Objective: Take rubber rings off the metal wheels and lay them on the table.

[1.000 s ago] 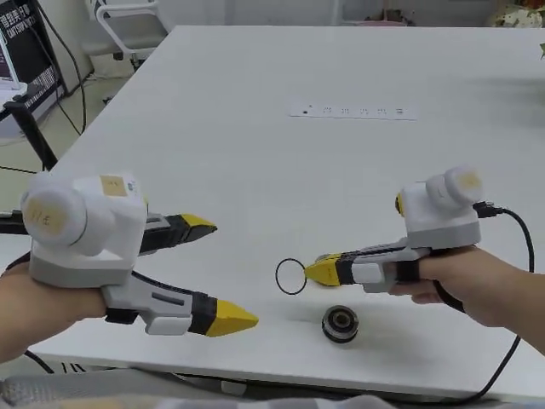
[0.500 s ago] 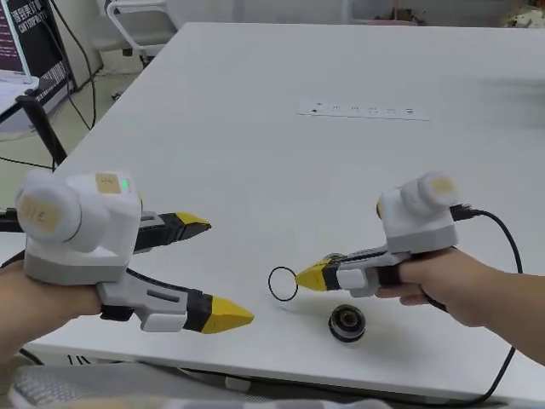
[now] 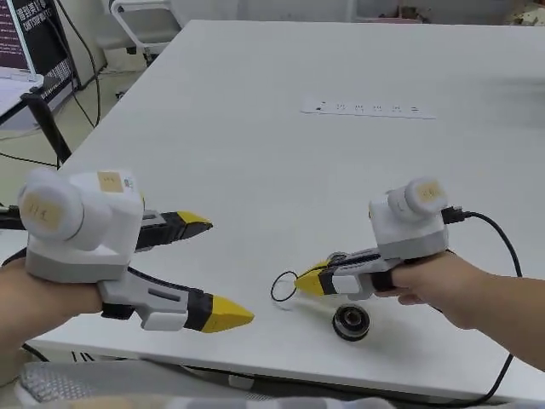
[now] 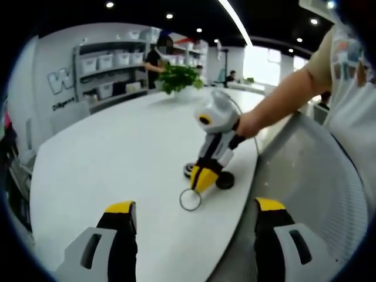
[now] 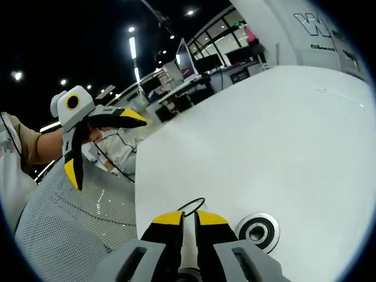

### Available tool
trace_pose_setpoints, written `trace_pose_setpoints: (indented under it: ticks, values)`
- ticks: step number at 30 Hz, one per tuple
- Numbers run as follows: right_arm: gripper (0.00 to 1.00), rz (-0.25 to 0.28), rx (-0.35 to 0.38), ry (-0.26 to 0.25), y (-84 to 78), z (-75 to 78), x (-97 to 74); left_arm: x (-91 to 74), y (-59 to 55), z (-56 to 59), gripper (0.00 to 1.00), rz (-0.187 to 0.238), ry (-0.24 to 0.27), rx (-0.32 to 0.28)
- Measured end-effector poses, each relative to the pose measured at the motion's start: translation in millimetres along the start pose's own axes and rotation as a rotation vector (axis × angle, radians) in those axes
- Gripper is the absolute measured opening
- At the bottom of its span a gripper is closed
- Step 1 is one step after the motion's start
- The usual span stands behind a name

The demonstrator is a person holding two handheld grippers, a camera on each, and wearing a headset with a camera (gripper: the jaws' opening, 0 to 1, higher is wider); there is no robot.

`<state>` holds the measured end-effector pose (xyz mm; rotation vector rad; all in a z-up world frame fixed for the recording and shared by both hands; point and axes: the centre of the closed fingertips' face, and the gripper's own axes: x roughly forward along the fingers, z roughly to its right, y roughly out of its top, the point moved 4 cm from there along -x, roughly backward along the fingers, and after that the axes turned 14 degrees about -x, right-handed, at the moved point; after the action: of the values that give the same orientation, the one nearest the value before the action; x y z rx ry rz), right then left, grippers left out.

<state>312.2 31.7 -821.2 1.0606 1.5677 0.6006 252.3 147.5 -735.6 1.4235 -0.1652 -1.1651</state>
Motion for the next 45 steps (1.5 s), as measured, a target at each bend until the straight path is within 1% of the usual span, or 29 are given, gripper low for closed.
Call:
trace_pose_setpoints:
  ticks: [2, 7, 10, 14, 21, 27, 34, 38, 45]
  values:
    - [0.07, -0.009, -0.022, -0.005, -1.1, 0.3, -0.6, 0.1, 0.0, 0.4, 0.83, -0.002, 0.0, 0.001]
    - [0.15, 0.002, -0.028, -0.017, -0.2, 1.3, -2.7, 2.3, 1.5, 2.4, 0.83, -0.003, -0.005, 0.003]
    - [0.17, 0.008, -0.03, -0.015, 0.4, 1.1, -4.2, 3.8, 2.2, 3.5, 0.83, -0.005, -0.008, 0.005]
    - [0.22, 0.009, -0.046, -0.018, 0.5, 0.2, -6.5, 5.6, 1.7, 4.3, 0.83, -0.014, -0.01, 0.011]
    - [0.26, 0.037, -0.058, -0.008, 5.3, -5.8, -16.7, 10.1, 1.6, 6.6, 0.82, -0.025, -0.019, 0.014]
    - [0.28, 0.072, -0.058, -0.017, 10.1, -6.1, -31.8, 15.4, 4.3, 8.5, 0.82, -0.038, -0.029, 0.03]
    - [0.3, 0.106, -0.05, -0.039, 9.6, -4.5, -52.0, 23.0, 8.6, 10.1, 0.81, -0.05, -0.042, 0.045]
    - [0.31, 0.126, -0.035, -0.053, 6.3, -4.2, -64.5, 27.7, 10.4, 12.4, 0.8, -0.058, -0.054, 0.054]
    - [0.32, 0.131, -0.028, -0.07, -3.1, -9.4, -79.1, 37.6, 13.8, 18.1, 0.78, -0.078, -0.077, 0.078]
